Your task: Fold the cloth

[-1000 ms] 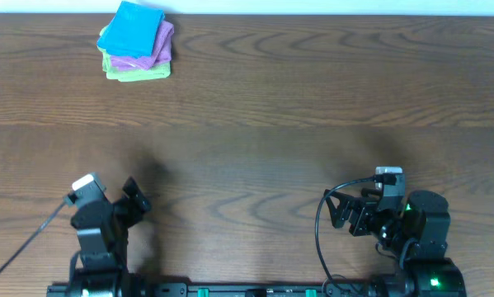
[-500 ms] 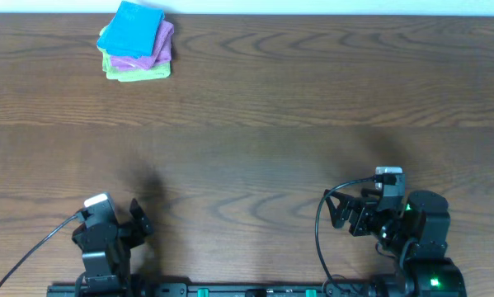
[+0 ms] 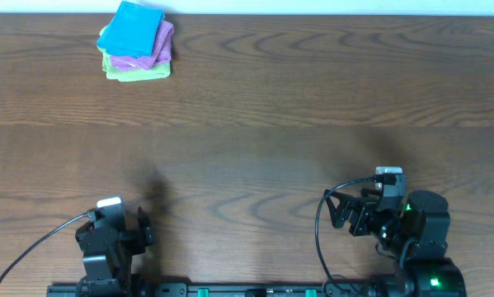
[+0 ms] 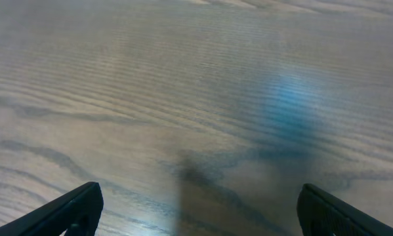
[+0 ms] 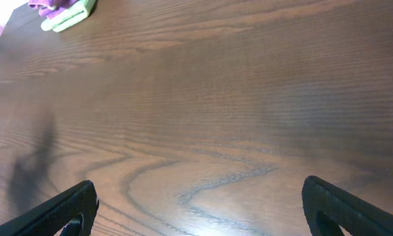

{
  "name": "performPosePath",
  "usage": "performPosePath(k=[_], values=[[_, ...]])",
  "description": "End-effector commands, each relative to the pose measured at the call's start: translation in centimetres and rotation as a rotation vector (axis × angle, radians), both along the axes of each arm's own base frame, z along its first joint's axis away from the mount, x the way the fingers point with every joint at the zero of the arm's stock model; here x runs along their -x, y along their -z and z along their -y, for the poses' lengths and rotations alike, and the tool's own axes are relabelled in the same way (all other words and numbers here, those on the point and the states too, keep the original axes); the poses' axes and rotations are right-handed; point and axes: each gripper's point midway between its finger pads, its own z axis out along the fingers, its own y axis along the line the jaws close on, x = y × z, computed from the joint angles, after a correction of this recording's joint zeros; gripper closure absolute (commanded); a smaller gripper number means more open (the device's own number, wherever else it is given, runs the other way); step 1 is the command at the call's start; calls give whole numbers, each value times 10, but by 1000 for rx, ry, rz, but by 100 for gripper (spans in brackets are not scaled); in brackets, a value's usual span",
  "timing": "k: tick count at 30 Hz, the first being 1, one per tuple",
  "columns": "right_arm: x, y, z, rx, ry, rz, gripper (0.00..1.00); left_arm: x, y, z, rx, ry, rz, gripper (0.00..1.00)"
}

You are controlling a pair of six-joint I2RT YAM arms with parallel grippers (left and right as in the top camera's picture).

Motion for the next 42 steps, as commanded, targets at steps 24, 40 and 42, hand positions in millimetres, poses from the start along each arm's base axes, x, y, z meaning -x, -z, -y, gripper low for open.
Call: performPosePath(k=[24,40,42], values=[[1,0,0,-11,6,-3,1,3,23,7,-71,108,-78,5],[8,7,3,0,19,-37,1,3,23,7,-71,108,-78,4],[10,10,11,43,48,-33,1,3,23,7,-71,108,-78,5]])
